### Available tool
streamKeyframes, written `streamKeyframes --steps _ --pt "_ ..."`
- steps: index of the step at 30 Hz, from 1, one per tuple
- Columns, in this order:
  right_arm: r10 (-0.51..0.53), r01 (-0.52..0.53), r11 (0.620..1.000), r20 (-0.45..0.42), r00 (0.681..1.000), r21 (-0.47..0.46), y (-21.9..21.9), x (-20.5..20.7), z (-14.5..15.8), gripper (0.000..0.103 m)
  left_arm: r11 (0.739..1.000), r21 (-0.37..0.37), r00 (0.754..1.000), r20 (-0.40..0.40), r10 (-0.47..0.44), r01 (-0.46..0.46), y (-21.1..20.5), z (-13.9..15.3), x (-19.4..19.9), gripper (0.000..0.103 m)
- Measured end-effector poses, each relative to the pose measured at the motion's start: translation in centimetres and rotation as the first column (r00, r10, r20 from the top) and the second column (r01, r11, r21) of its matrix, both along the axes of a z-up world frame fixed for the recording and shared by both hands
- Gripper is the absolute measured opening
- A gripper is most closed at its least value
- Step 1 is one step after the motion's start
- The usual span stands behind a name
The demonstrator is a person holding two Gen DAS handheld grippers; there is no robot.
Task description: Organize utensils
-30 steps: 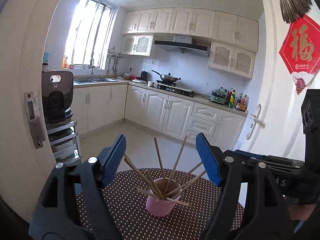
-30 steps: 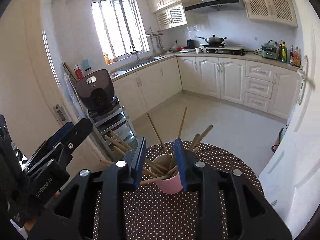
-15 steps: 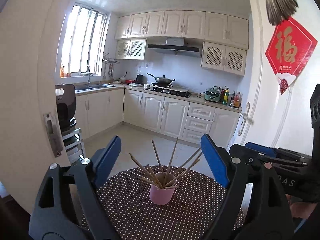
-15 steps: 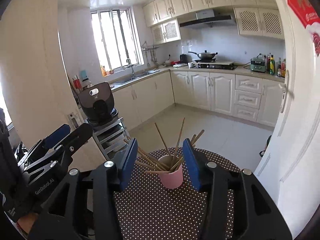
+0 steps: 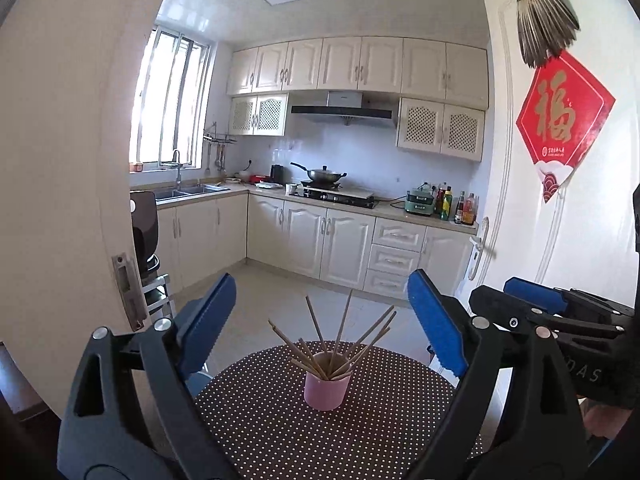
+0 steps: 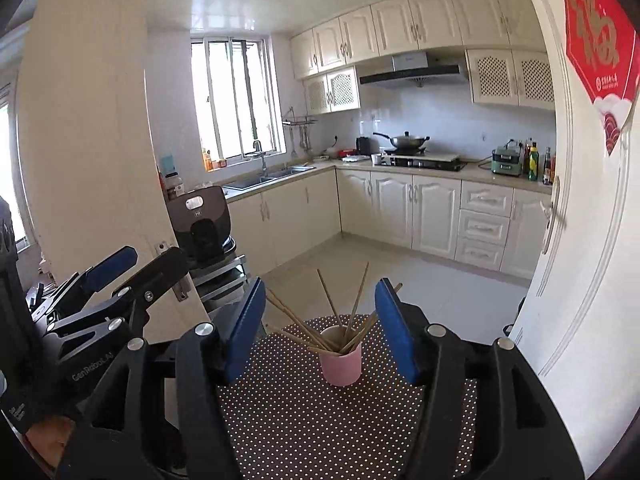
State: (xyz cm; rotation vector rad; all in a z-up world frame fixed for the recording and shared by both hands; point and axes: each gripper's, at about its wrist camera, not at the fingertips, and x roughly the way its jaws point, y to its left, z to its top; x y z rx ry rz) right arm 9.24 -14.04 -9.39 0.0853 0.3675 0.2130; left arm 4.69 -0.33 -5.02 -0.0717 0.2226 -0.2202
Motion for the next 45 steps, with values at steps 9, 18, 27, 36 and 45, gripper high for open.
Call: streamKeyframes --steps 9,18,27,36,45 --pt "0.002 -0.002 1.0 0.027 1.0 -0.004 -0.2 -1.5 0.4 0.059 1.0 0.02 1.0 0.012 0.011 -0.011 -0.1 1.0 -1.3 0.087" --pt "0.006 -0.006 1.0 0.053 0.999 -0.004 -0.3 -1.6 0.9 0.065 0.999 0.025 0.999 0.029 0.035 -0.036 0.1 1.9 -1.6 0.089" --pt "0.008 -0.007 1.0 0.071 0.997 -0.003 -0.6 -1.6 1.5 0.073 0.998 0.032 0.998 0.043 0.052 -0.054 0.0 2.7 -1.6 0.09" --pt "0.01 -0.01 1.0 0.082 0.997 0.003 -0.9 -1.2 1.9 0.081 0.996 0.043 0.996 0.054 0.071 -0.073 -0.4 3.5 -1.4 0.091" --pt "0.012 -0.013 1.0 0.097 0.995 0.015 -1.7 -0.8 2.7 0.087 0.995 0.057 0.995 0.064 0.08 -0.084 -1.0 4.4 -0.9 0.093"
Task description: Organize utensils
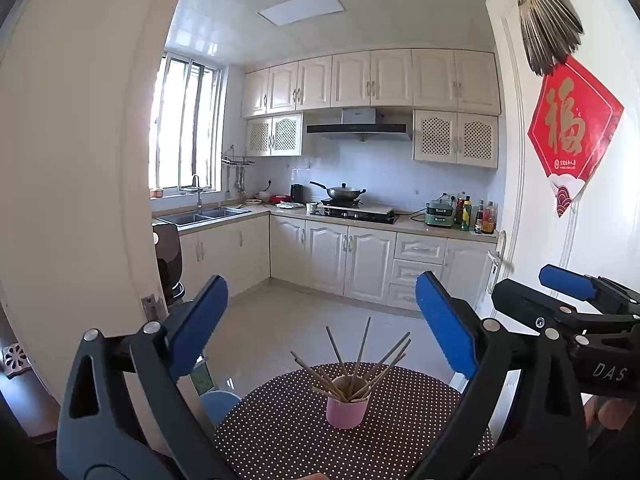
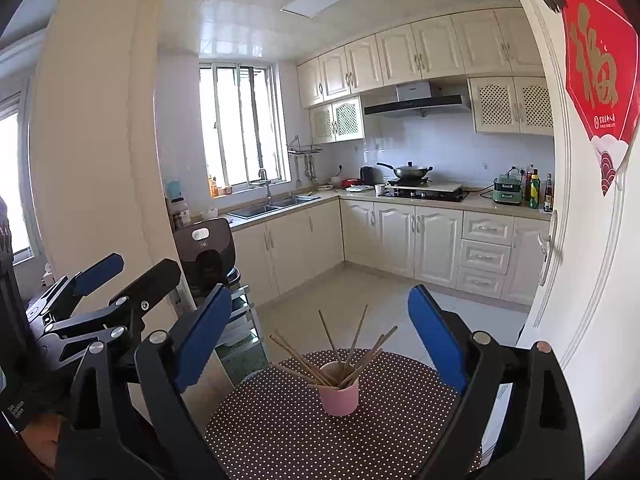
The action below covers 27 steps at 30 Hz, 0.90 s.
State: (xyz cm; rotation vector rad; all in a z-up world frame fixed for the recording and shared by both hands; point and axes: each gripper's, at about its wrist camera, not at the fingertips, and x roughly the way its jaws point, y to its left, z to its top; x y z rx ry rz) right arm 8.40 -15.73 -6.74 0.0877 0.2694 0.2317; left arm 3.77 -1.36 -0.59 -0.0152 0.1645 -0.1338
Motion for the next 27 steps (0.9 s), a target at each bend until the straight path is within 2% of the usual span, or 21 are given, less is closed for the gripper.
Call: streamKeyframes --steps 27 --pt "0.02 -0.02 1.0 0.004 1.0 -0.002 -0.3 2.0 1.1 0.09 0.999 0.019 0.999 0.015 0.028 -0.028 -1.0 0.9 2.5 0.094"
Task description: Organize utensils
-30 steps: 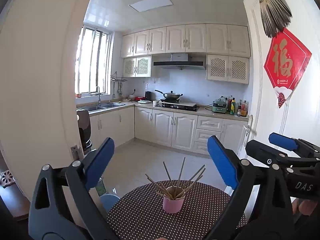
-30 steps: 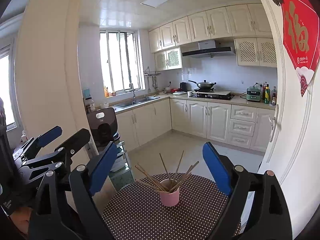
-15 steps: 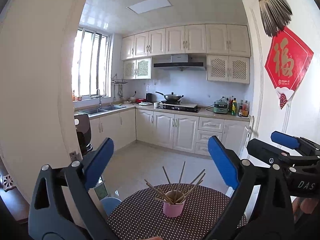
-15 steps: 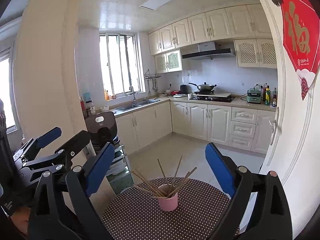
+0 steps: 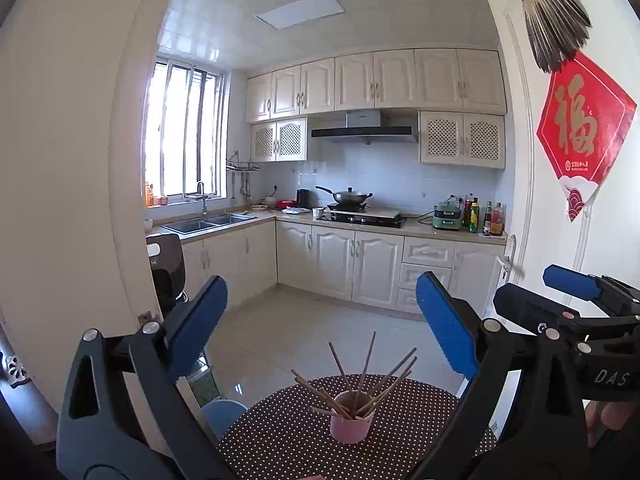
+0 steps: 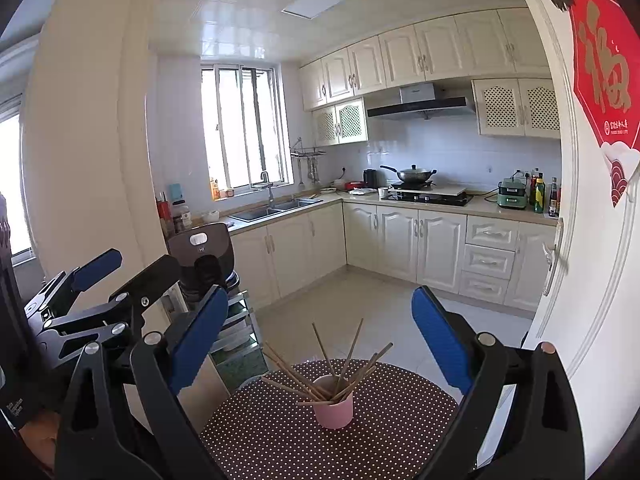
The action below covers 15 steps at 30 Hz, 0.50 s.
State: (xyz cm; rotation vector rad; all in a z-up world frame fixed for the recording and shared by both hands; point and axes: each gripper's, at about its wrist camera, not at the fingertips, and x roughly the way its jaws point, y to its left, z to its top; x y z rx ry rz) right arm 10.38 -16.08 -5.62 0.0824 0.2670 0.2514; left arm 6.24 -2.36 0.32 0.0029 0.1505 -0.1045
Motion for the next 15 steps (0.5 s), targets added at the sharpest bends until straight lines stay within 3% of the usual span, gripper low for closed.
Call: streamKeyframes --steps 15 --pt "0.02 -0.02 1.0 -0.01 1.0 0.008 0.5 2.0 0.1 0.092 1.0 0.018 1.0 -0.006 0.021 -0.021 0.2 0.1 1.7 0.093"
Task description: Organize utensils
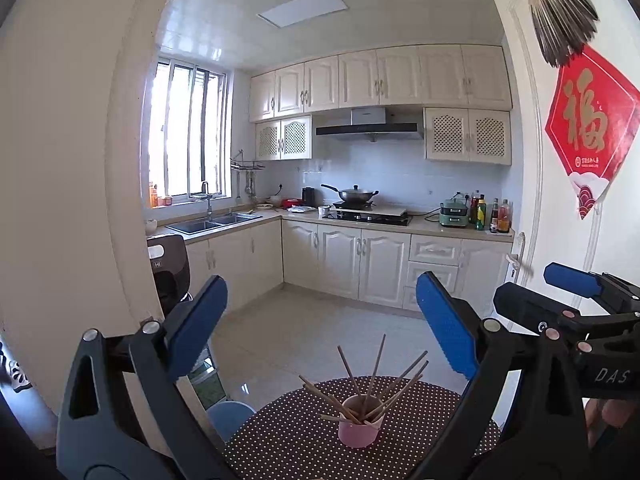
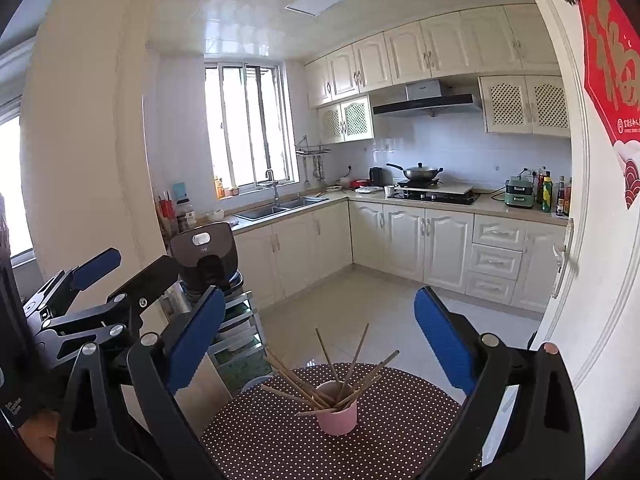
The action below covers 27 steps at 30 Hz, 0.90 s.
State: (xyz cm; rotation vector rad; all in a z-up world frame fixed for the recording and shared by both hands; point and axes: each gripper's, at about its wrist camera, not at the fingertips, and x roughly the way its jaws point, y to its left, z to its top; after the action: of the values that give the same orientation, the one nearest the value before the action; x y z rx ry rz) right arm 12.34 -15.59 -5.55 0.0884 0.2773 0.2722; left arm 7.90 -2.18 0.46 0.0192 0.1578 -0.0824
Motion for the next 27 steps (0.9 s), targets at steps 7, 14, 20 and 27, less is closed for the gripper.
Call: streamKeyframes --steps 7,14,20,27 --pt "0.015 -0.015 1.0 -0.009 1.0 0.004 0.0 1.0 -0.2 0.092 1.0 0.018 1.0 -0.006 0.019 -0.019 -0.3 -0.1 0.8 0.093" --pt "0.026 -0.026 1.0 -0.015 1.0 0.008 0.1 1.7 -0.4 0.092 0.999 0.023 0.999 -0.015 0.033 -0.032 -0.3 -0.2 1.5 0.093" --pt "0.039 -0.039 0.999 -0.024 0.999 0.013 0.2 2.8 -0.5 0.092 0.998 0.031 0.999 -0.019 0.046 -0.045 -0.4 -0.2 2.1 0.093" --pt "0.047 -0.047 0.999 -0.029 0.998 0.014 0.2 3.3 -0.6 0.092 0.998 0.032 0.998 -0.026 0.056 -0.055 -0.6 -0.4 2.7 0.093"
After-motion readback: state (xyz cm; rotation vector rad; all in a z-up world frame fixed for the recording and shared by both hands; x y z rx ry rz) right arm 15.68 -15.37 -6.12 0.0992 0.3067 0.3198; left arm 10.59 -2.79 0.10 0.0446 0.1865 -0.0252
